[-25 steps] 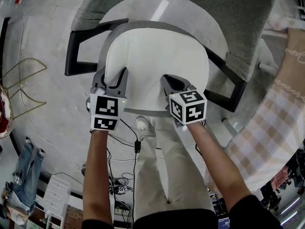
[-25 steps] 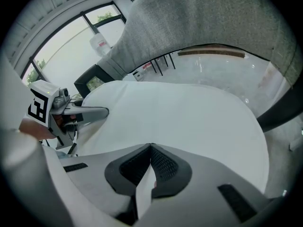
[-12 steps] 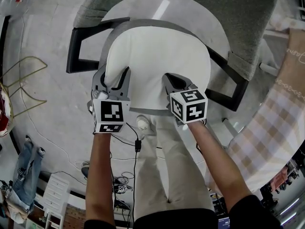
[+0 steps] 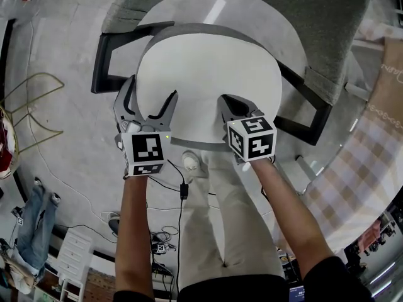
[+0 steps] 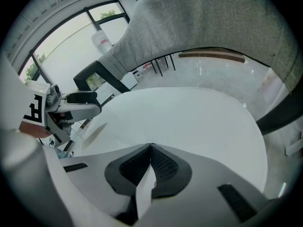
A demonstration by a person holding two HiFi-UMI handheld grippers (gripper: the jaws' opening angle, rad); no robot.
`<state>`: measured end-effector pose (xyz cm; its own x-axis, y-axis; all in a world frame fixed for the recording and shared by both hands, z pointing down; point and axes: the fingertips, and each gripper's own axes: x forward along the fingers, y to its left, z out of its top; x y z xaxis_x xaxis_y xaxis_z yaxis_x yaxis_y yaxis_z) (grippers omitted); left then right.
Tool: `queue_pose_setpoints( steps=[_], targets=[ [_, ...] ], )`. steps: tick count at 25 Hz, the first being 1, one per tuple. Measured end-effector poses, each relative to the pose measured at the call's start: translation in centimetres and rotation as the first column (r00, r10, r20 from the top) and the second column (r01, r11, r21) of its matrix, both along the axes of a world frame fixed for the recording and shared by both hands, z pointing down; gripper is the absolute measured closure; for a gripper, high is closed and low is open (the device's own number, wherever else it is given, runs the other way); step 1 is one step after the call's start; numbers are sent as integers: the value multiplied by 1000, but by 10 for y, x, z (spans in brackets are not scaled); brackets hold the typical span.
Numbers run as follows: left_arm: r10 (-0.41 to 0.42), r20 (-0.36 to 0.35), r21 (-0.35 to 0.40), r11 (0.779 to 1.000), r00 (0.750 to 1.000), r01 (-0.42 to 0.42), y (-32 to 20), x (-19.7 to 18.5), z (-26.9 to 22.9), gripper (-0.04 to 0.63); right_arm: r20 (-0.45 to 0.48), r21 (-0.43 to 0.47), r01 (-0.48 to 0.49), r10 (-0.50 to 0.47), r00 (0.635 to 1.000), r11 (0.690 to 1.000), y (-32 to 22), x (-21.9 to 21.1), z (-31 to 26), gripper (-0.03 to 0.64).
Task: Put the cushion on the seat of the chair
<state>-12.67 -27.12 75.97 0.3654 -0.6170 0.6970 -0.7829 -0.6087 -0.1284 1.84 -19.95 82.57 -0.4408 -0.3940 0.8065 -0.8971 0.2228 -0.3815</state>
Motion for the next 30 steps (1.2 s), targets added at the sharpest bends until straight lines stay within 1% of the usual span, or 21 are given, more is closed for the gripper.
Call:
queue_pose_setpoints(
  steps=[5, 11, 15, 20, 21, 22, 24, 26, 30],
  targets=[
    [3, -5, -17, 1000, 1000, -3, 5, 3, 4, 186, -1, -1, -1, 1, 1000, 1000, 0, -1, 0, 598],
    [20, -12, -59, 998, 1000, -20, 14, 5, 8, 187, -19, 13, 3, -3, 1000, 1000, 0, 0, -2, 598],
    [36, -11, -75, 996, 999, -37, 19, 6, 5, 187, -2, 12, -1, 1, 1000, 1000, 0, -1, -6, 598],
    [63, -58, -138, 988, 996, -71, 30, 18, 3, 195, 15, 41, 18, -18, 1000, 999, -4, 1, -17, 598],
    [71, -60, -146, 986, 996, -79, 32, 19, 1, 209, 21, 48, 14, -15, 1000, 999, -5, 0, -21, 598],
    [80, -58, -150, 985, 995, -88, 34, 20, -2, 238, 27, 53, 8, -9, 1000, 999, -6, -1, -25, 598],
    [95, -59, -151, 983, 994, -103, 36, 25, -7, 325, 32, 58, 0, -1, 999, 998, -6, 0, -34, 598],
    [100, -76, -157, 981, 992, -111, 37, 32, -15, 378, 29, 67, 5, -7, 1000, 998, -7, 2, -45, 598],
    [114, -95, -150, 980, 989, -128, 42, 42, -36, 457, 28, 81, 1, -3, 1000, 997, -9, 5, -66, 598]
  ],
)
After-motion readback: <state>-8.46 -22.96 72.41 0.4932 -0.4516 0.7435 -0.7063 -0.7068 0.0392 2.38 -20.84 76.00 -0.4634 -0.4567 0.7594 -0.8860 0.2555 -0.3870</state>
